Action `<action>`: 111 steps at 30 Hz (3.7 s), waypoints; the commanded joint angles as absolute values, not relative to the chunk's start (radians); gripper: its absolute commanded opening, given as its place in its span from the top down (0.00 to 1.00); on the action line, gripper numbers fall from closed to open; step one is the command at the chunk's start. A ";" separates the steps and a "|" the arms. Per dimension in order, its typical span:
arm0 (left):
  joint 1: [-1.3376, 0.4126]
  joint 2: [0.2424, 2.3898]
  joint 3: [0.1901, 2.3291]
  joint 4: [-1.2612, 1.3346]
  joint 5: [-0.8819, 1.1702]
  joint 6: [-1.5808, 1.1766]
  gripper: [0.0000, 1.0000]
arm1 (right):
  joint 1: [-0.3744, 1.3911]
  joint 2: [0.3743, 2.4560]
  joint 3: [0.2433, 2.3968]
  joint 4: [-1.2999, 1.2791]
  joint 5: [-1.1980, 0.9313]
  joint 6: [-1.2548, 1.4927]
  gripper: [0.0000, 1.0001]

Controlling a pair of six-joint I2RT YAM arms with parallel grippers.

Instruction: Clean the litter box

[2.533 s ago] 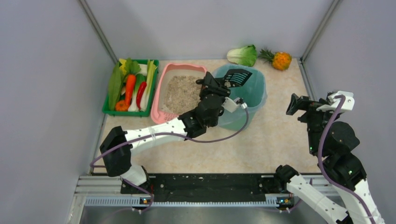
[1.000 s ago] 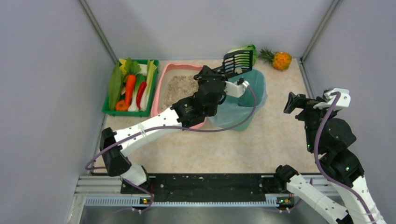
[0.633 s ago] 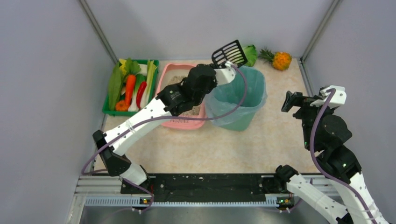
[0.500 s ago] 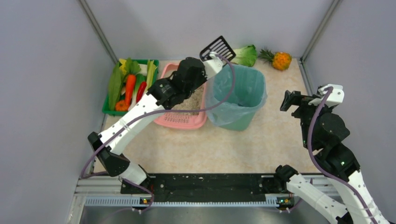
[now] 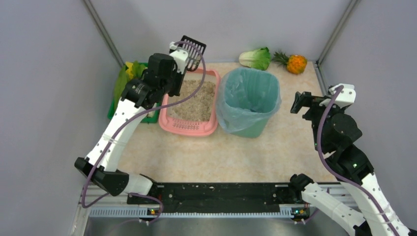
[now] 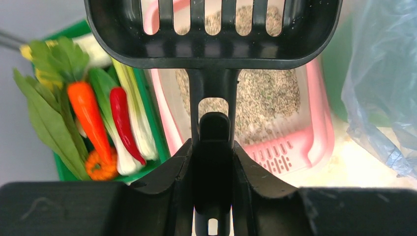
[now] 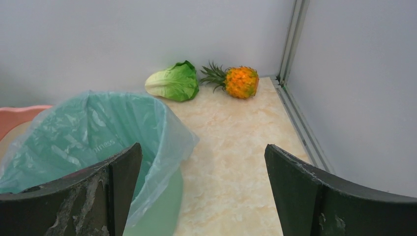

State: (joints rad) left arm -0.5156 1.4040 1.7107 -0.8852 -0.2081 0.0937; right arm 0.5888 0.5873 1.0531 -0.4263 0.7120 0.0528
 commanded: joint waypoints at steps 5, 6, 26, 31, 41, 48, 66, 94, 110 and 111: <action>-0.364 1.370 1.627 -0.945 -0.020 -0.063 1.00 | 0.595 0.624 1.066 -0.364 0.678 0.041 0.05; -0.354 1.377 1.617 -0.958 -0.017 -0.069 1.00 | 0.595 0.625 1.068 -0.362 0.675 0.040 0.05; -0.324 1.535 1.582 -1.153 -0.101 -0.060 1.00 | 0.595 0.624 1.076 -0.369 0.667 0.048 0.05; -0.324 1.616 1.638 -1.241 -0.077 -0.062 1.00 | 0.595 0.621 1.091 -0.391 0.673 0.041 0.05; -0.323 1.568 1.585 -1.195 -0.021 -0.017 0.99 | 0.595 0.637 1.106 -0.405 0.627 0.050 0.05; -0.333 1.464 1.577 -1.116 -0.036 0.106 0.99 | 0.595 0.639 1.108 -0.405 0.611 0.065 0.05; -0.703 1.556 2.002 -1.057 -0.412 0.679 1.00 | 0.595 0.572 1.087 -0.434 0.653 0.083 0.05; -1.012 1.644 1.453 0.243 -0.886 1.780 1.00 | 0.595 0.441 1.023 -0.451 0.774 0.008 0.04; -1.013 1.554 1.354 0.198 -0.867 1.780 1.00 | 0.596 0.422 1.012 -0.447 0.760 0.020 0.04; -1.028 1.556 1.358 0.172 -0.867 1.771 1.00 | 0.595 0.420 1.011 -0.447 0.759 0.020 0.04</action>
